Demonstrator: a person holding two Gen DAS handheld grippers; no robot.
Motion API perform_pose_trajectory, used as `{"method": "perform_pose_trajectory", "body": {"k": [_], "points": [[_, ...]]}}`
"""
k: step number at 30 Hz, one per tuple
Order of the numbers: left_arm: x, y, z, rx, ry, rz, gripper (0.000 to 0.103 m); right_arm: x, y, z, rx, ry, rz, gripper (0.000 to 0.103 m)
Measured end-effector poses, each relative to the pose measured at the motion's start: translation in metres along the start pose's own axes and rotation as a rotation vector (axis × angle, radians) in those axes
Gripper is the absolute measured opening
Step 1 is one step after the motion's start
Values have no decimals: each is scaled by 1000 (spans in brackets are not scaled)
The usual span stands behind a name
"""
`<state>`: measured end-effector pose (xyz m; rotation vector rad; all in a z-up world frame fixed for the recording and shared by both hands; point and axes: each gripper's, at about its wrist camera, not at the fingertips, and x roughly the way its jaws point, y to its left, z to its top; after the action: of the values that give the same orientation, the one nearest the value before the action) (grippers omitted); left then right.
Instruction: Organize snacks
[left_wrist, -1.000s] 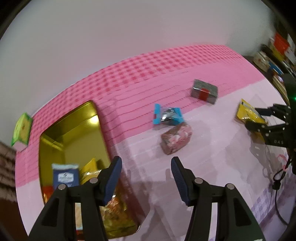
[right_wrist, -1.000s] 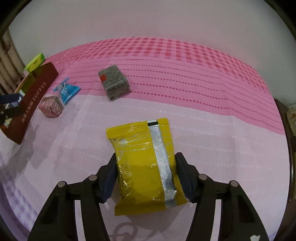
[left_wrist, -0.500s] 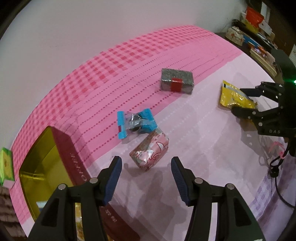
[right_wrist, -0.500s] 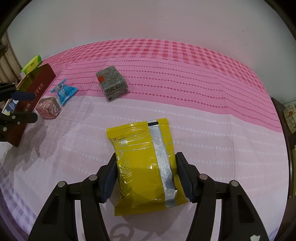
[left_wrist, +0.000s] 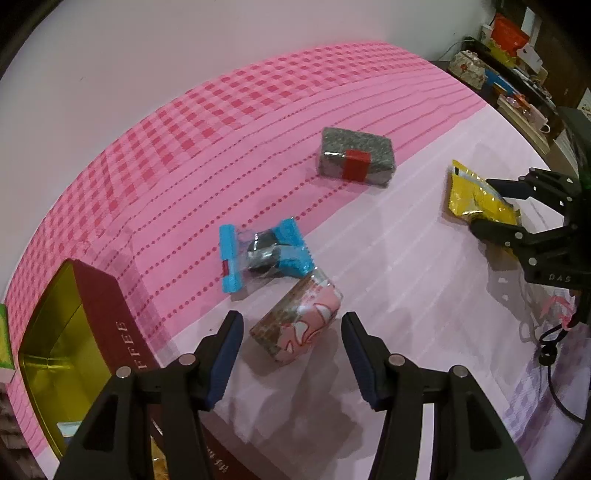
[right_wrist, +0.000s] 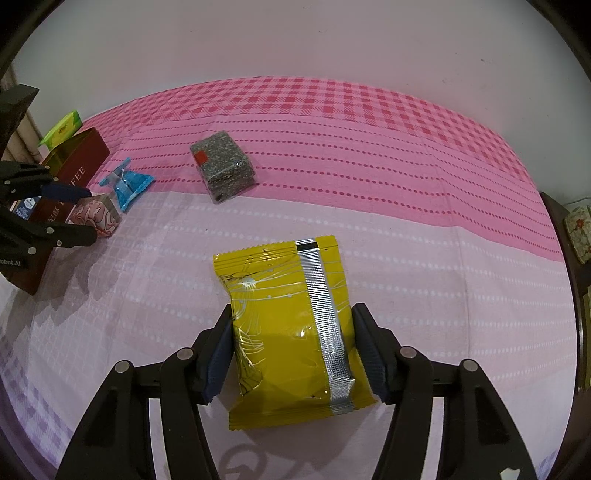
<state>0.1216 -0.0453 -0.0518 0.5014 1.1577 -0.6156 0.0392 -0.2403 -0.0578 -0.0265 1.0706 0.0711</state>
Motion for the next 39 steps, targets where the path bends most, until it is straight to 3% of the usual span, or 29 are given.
{"method": "perform_pose_trajectory", "body": {"k": [3,5,14,19,26,32,39], "points": [[-1,-3,1,-3,-18,-6,55,0,0,0,-2,0,1,59],[-1,-4,1,-5,-16,3,42,0,0,0,-2,-1,1,59],[-5,-16,-12,-8,5,-20,39,0,0,0,0,-5,-1,60],[3,-25,-25,-47,51,-21,26,0,0,1,6,-6,-1,60],[4,-32,-29,-76,57,9,25,1,2,1,12,-9,-8,60],[8,-19,-25,-178,45,-33,26,1,2,2,12,-5,-11,60],[8,-10,-25,-209,34,-33,25,1,1,2,14,-7,-10,60]]}}
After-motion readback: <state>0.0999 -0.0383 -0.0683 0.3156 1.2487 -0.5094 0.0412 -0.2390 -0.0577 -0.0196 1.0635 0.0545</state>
